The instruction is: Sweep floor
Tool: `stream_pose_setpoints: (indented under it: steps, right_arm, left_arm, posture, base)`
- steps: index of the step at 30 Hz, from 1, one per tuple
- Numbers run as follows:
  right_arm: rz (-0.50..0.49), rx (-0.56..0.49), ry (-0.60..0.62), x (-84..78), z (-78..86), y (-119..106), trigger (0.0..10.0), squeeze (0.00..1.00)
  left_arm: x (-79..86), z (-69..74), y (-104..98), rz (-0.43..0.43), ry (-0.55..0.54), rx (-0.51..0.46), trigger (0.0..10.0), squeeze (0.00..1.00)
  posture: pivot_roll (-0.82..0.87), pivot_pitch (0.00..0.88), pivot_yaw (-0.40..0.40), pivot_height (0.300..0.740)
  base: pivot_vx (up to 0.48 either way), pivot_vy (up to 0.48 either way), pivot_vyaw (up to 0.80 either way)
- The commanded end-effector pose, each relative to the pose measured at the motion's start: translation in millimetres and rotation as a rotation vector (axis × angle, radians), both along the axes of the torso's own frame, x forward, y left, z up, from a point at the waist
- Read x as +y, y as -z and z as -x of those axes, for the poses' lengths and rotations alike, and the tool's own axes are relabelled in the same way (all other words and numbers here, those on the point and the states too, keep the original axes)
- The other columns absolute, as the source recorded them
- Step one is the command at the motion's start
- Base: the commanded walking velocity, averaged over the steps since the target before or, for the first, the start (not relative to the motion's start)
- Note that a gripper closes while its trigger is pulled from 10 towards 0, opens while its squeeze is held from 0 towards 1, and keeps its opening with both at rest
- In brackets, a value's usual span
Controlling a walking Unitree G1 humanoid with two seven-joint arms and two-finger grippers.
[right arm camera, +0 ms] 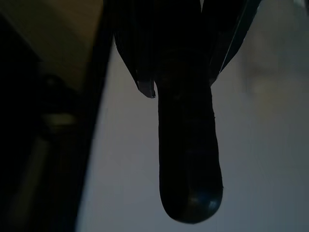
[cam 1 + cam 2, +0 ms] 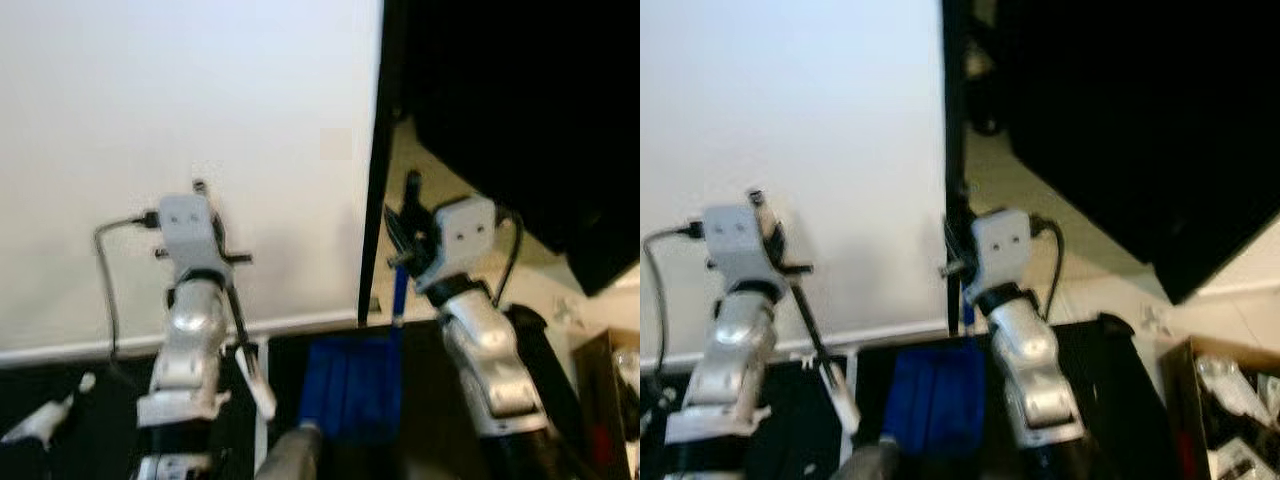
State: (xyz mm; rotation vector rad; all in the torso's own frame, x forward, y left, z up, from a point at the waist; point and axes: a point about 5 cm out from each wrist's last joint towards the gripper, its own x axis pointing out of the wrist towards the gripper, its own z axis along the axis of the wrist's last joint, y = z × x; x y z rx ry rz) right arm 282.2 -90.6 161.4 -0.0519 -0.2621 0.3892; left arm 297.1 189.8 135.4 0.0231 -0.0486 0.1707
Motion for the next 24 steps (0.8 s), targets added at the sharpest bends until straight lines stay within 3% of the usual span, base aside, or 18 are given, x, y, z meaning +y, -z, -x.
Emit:
stream_pose_setpoints:
  steps: [1,19,24]
  right_arm:
    - [-0.014,-0.016,-0.011,2.2,1.2,-3.3,10.0,0.00]
    - [-0.013,-0.009,0.004,0.2,-0.2,-1.3,10.0,0.00]
    - [-0.050,0.021,0.027,-2.2,-1.2,1.9,10.0,0.00]
  left_arm:
    - [1.2,0.1,-3.0,-0.014,-0.002,-0.015,10.0,0.00]
    - [-0.7,-0.7,-3.0,-0.014,0.004,-0.014,10.0,0.00]
    - [-0.9,-0.7,-2.9,-0.012,0.004,-0.013,10.0,0.00]
  posture:
    - [0.03,0.051,0.049,0.740]
    - [0.03,0.049,0.050,0.740]
    - [0.03,0.054,0.050,0.740]
  base:
    - [0.000,0.000,0.77]
    - [0.000,0.000,0.77]
    - [0.000,0.000,-0.08]
